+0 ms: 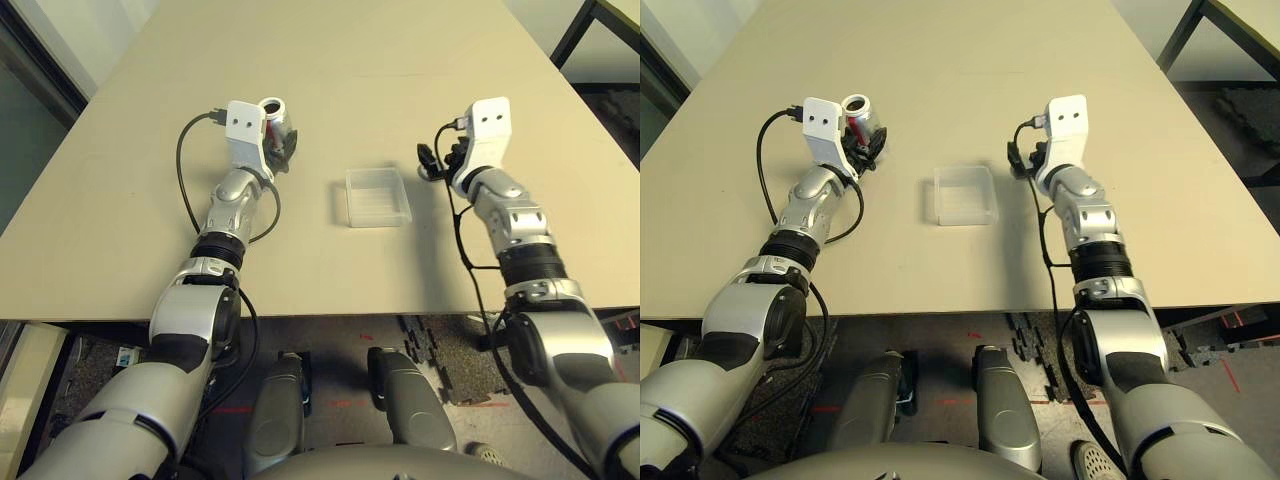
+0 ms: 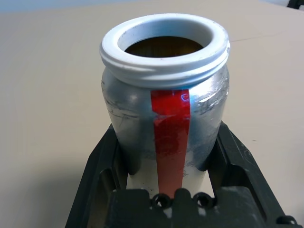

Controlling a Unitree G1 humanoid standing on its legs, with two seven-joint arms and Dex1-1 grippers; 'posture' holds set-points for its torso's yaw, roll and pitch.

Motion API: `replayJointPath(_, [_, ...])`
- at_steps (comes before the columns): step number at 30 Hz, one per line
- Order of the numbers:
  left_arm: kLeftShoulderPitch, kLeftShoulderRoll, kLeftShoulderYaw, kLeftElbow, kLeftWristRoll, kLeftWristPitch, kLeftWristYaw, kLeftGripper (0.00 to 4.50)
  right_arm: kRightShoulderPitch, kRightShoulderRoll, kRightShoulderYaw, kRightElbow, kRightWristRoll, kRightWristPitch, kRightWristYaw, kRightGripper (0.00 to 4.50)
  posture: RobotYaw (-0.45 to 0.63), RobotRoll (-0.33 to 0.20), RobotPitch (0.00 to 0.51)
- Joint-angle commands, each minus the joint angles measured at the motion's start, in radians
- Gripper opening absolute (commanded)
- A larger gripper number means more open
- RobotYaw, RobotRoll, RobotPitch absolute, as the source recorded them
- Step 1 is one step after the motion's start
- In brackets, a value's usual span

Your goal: Pour the medicine from the bottle into the box.

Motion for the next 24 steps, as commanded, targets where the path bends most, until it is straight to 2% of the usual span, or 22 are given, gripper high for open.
replayJointPath(1, [-0.022, 0.023, 0.01, 0.043, 0.009, 0.022, 0.002, 2.43, 0.055, -0.086, -0.016, -0.22, 0.079, 0.222, 0.095, 4.5, -0.14, 0.0, 0.142])
replayJointPath(8, [-0.078, 0.057, -0.001, 0.117, 0.036, 0.069, -0.013, 2.43, 0.215, -0.301, 0.006, -0.544, 0.228, 0.473, 0.318, 4.5, -0.17, 0.0, 0.14])
replayJointPath(11, [-0.151, 0.083, -0.066, 0.14, 0.11, 0.038, -0.052, 2.43, 0.271, -0.346, 0.031, -0.62, 0.282, 0.534, 0.382, 4.5, -0.18, 0.0, 0.139])
replayJointPath(16, [-0.323, 0.123, -0.295, 0.156, 0.348, -0.119, -0.159, 2.43, 0.301, -0.347, 0.108, -0.64, 0.281, 0.542, 0.409, 4.5, -0.17, 0.0, 0.14])
replayJointPath(19, [-0.425, 0.135, -0.486, 0.165, 0.542, -0.259, -0.199, 2.43, 0.273, -0.309, 0.148, -0.596, 0.262, 0.517, 0.399, 4.5, -0.16, 0.0, 0.135])
replayJointPath(24, [-0.513, 0.127, -0.772, 0.178, 0.841, -0.447, -0.111, 2.43, 0.232, -0.259, 0.196, -0.533, 0.229, 0.479, 0.386, 4.5, -0.16, 0.0, 0.13])
